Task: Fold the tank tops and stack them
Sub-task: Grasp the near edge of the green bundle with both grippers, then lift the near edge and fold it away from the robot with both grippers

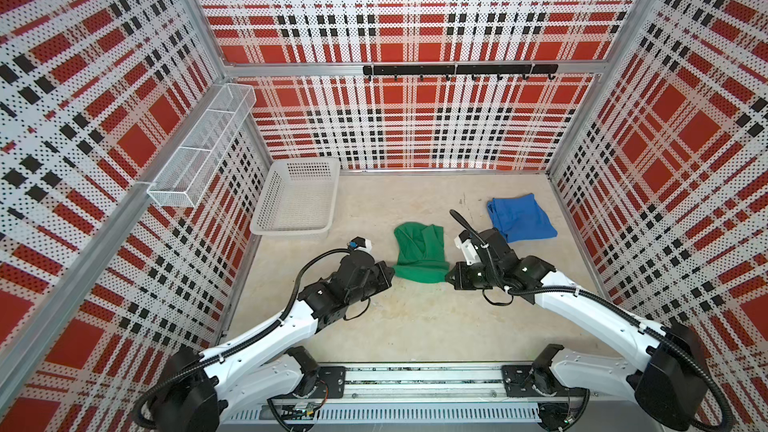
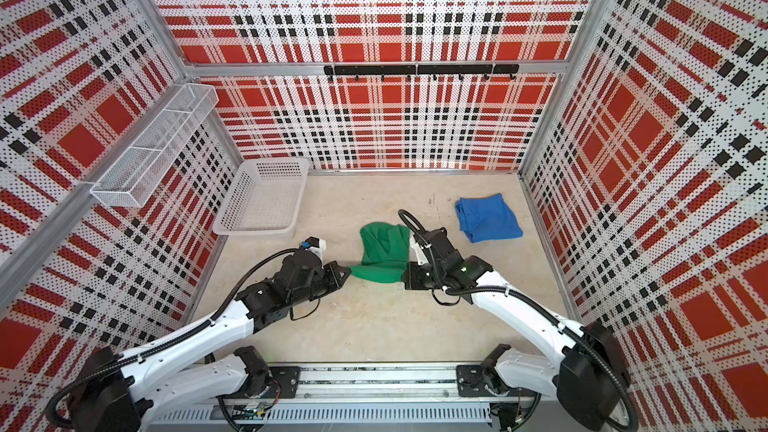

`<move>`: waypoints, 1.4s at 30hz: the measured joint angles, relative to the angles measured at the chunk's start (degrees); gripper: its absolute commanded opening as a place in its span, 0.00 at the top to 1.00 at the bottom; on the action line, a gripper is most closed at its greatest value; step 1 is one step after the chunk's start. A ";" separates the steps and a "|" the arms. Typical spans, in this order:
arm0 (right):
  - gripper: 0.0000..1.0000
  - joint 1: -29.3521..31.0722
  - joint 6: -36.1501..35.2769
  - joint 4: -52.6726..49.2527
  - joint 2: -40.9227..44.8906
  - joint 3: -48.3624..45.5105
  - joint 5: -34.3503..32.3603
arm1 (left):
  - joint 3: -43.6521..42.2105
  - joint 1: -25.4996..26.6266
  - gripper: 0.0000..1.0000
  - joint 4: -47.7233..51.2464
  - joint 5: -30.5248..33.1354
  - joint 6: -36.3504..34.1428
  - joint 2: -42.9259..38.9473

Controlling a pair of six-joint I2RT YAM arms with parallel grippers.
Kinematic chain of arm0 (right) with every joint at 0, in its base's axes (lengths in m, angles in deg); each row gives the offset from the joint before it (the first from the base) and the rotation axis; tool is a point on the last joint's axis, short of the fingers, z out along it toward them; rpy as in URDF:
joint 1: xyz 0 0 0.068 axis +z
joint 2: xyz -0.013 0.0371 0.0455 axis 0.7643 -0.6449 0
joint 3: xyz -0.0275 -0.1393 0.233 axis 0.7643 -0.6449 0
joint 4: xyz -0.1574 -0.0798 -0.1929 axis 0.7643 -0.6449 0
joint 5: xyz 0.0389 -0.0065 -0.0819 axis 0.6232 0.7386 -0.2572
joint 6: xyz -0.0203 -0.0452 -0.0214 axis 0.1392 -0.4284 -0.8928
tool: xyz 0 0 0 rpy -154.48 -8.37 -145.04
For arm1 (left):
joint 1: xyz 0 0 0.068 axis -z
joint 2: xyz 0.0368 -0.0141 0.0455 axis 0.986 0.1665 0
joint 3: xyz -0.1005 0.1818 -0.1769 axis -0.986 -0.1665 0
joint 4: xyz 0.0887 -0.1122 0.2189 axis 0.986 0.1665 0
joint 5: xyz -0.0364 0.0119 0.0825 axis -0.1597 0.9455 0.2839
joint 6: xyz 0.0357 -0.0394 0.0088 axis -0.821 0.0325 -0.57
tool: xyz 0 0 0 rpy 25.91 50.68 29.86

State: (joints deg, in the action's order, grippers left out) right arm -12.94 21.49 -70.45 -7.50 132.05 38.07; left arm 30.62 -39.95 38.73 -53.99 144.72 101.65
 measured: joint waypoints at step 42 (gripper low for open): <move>1.00 -19.65 -25.51 -1.18 -44.63 34.86 8.98 | 36.85 -18.60 0.95 -11.50 -14.29 -26.43 54.25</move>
State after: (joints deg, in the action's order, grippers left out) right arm -32.59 -4.02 -71.63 -52.14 166.91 47.06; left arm 67.47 -58.55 27.23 -68.29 118.30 155.90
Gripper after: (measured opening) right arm 0.056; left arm 0.053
